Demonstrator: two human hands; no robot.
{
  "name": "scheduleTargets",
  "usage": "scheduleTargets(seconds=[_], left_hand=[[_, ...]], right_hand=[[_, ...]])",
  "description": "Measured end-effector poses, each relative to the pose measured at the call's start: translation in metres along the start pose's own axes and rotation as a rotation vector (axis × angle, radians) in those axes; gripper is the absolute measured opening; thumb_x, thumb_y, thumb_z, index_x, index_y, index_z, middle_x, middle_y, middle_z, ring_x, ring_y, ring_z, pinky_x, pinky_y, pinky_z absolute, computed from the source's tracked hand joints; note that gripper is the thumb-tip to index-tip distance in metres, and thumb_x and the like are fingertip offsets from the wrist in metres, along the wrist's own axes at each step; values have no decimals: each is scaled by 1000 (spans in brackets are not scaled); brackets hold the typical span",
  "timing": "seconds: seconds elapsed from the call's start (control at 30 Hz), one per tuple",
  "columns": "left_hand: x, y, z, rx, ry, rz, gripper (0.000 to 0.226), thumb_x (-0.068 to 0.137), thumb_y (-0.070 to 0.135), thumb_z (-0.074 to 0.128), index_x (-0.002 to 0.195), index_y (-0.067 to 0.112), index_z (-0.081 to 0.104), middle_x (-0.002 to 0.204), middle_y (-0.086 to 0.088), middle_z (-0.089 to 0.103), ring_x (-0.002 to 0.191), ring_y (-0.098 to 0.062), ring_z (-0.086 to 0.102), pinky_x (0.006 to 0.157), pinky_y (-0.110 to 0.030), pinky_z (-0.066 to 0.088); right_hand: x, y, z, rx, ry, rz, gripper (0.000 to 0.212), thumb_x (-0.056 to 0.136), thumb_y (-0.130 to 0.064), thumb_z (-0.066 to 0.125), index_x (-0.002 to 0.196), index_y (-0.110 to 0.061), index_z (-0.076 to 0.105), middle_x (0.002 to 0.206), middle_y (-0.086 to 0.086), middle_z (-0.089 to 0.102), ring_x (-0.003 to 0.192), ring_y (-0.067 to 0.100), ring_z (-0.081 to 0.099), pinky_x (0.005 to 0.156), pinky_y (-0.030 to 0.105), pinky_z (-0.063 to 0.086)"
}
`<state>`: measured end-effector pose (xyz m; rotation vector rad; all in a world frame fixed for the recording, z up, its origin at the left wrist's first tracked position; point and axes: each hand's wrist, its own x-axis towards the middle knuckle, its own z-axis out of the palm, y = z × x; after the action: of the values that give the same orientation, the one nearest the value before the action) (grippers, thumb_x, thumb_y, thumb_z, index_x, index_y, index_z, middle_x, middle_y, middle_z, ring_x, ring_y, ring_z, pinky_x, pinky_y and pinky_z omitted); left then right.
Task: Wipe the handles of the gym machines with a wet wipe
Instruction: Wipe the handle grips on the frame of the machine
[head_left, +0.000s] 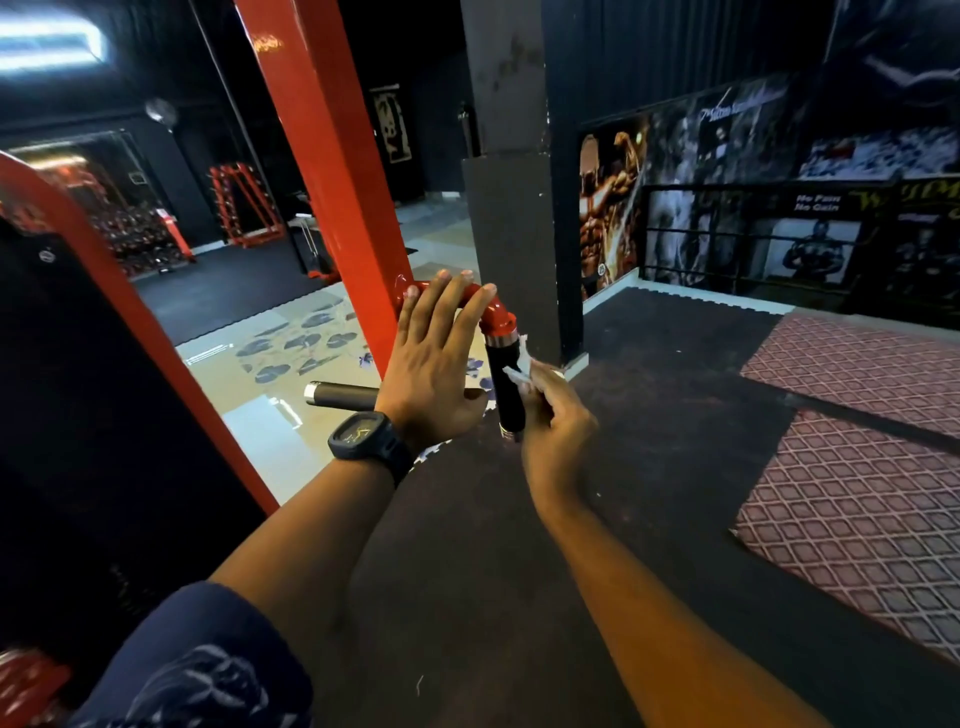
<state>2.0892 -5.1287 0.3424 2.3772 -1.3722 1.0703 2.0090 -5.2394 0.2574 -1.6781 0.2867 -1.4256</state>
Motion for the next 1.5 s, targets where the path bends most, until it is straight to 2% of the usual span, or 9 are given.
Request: scheduleTargets(seconds=[0.1, 0.23, 0.43, 0.53, 0.7, 1.0, 1.3, 1.43, 1.5], left_hand=[[0, 0, 4, -6, 15, -2, 102, 67, 37, 65, 155, 18, 18, 161, -13, 23, 152, -31, 7, 125, -47, -3], [2, -2, 5, -5, 3, -5, 97, 69, 43, 56, 155, 18, 19, 162, -10, 20, 153, -30, 5, 124, -44, -8], [3, -3, 5, -27, 9, 9, 94, 71, 44, 50, 155, 16, 19, 161, -11, 21, 152, -31, 6, 124, -45, -5], [5, -8, 2, -7, -20, 49, 103, 69, 35, 66, 156, 18, 14, 163, -11, 18, 152, -31, 7, 124, -48, -2], [6, -10, 0, 26, -12, 69, 115, 61, 27, 78, 156, 20, 14, 163, -9, 19, 152, -30, 8, 123, -53, -5], [5, -10, -1, 20, -5, 78, 113, 60, 25, 74, 156, 19, 17, 162, -8, 21, 152, -30, 10, 124, -51, -3], [9, -9, 1, 20, 15, 83, 109, 59, 22, 71, 156, 17, 20, 162, -9, 21, 151, -29, 10, 124, -53, 0], [9, -9, 4, 38, -5, 70, 112, 60, 22, 72, 156, 17, 16, 162, -9, 18, 152, -28, 5, 124, -53, -2], [8, -9, 6, 42, -6, 69, 112, 59, 23, 71, 156, 17, 16, 162, -10, 19, 152, -29, 5, 123, -54, -2]], right_hand=[[10, -13, 5, 28, 47, -47, 27, 94, -2, 64, 120, -1, 68, 119, 10, 70, 114, 13, 64, 95, 23, 53], [-2, 10, 3, -15, 4, 43, 21, 94, -6, 65, 113, 1, 71, 104, 12, 74, 98, 21, 71, 80, 41, 59], [15, -1, 4, 48, 1, -136, 24, 92, -1, 68, 116, 2, 70, 118, 12, 69, 113, 19, 66, 95, 30, 55], [-4, 18, 1, -4, 3, -130, 15, 87, 0, 72, 101, 5, 72, 111, 16, 66, 104, 26, 67, 82, 44, 59], [4, 6, 12, -103, -41, -267, 16, 86, -9, 76, 96, 3, 70, 109, 14, 60, 102, 18, 61, 85, 26, 55], [12, 7, 22, -200, -55, -309, 19, 94, -13, 66, 103, 3, 67, 114, 17, 57, 99, 27, 60, 76, 34, 56], [19, 8, 13, 49, 30, -56, 13, 94, -10, 68, 95, 0, 60, 104, 10, 61, 92, 19, 60, 74, 33, 55], [6, 17, 8, 225, -49, 173, 19, 97, -27, 64, 110, -13, 60, 107, 5, 65, 99, 20, 65, 80, 39, 58], [1, 15, 6, 237, -46, 249, 23, 97, -24, 64, 119, -21, 60, 117, 5, 64, 110, 18, 63, 88, 27, 56]])
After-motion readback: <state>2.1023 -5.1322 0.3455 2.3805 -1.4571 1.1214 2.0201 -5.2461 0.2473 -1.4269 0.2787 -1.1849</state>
